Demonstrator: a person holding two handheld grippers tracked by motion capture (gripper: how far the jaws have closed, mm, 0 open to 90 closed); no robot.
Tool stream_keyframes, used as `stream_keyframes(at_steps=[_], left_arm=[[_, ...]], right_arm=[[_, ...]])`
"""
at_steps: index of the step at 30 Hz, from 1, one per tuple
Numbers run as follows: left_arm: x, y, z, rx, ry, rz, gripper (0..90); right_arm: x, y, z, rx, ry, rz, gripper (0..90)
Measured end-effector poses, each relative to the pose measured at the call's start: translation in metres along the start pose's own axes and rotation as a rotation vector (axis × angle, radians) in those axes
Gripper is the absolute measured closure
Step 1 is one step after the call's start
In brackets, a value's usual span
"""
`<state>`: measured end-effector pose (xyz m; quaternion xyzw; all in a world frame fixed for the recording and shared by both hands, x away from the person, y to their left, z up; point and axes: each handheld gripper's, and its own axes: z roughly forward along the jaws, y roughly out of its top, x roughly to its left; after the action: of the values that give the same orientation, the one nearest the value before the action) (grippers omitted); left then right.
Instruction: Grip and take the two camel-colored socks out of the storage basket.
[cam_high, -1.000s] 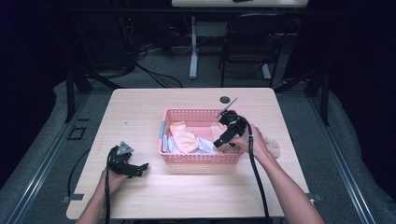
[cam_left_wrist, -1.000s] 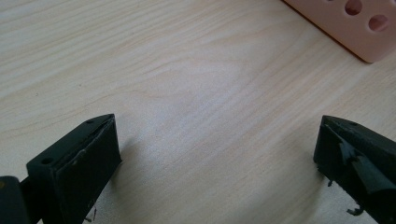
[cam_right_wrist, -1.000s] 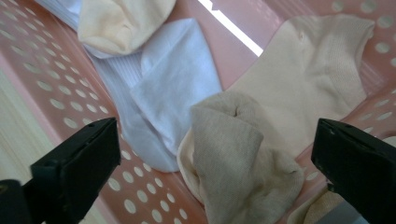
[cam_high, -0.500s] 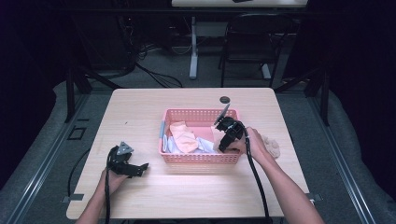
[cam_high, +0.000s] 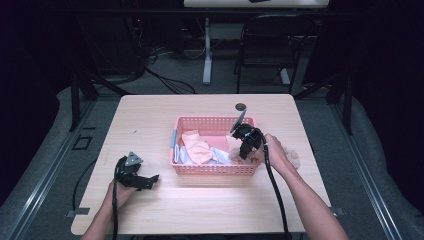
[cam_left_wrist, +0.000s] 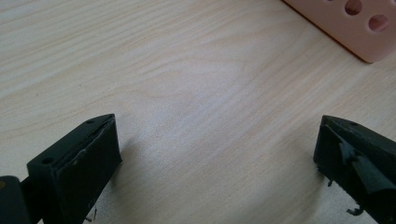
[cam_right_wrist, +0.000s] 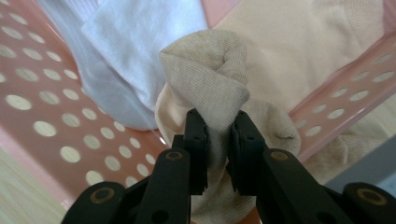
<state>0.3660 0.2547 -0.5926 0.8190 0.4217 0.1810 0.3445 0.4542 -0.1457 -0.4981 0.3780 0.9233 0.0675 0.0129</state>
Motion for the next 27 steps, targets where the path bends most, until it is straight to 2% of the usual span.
stream_keyframes(at_steps=[10, 19, 27], left_arm=[[0.0, 0.0, 0.0, 0.0, 0.0, 0.0, 0.2], [0.0, 0.0, 0.0, 0.0, 0.0, 0.0, 0.2], [0.0, 0.0, 0.0, 0.0, 0.0, 0.0, 0.2]], right_arm=[[0.004, 0.003, -0.027, -0.057, -0.003, -0.009, 79.2], [0.003, 0.007, -0.046, -0.054, -0.005, -0.02, 79.1], [0.003, 0.008, -0.066, -0.079, -0.017, -0.021, 79.1]])
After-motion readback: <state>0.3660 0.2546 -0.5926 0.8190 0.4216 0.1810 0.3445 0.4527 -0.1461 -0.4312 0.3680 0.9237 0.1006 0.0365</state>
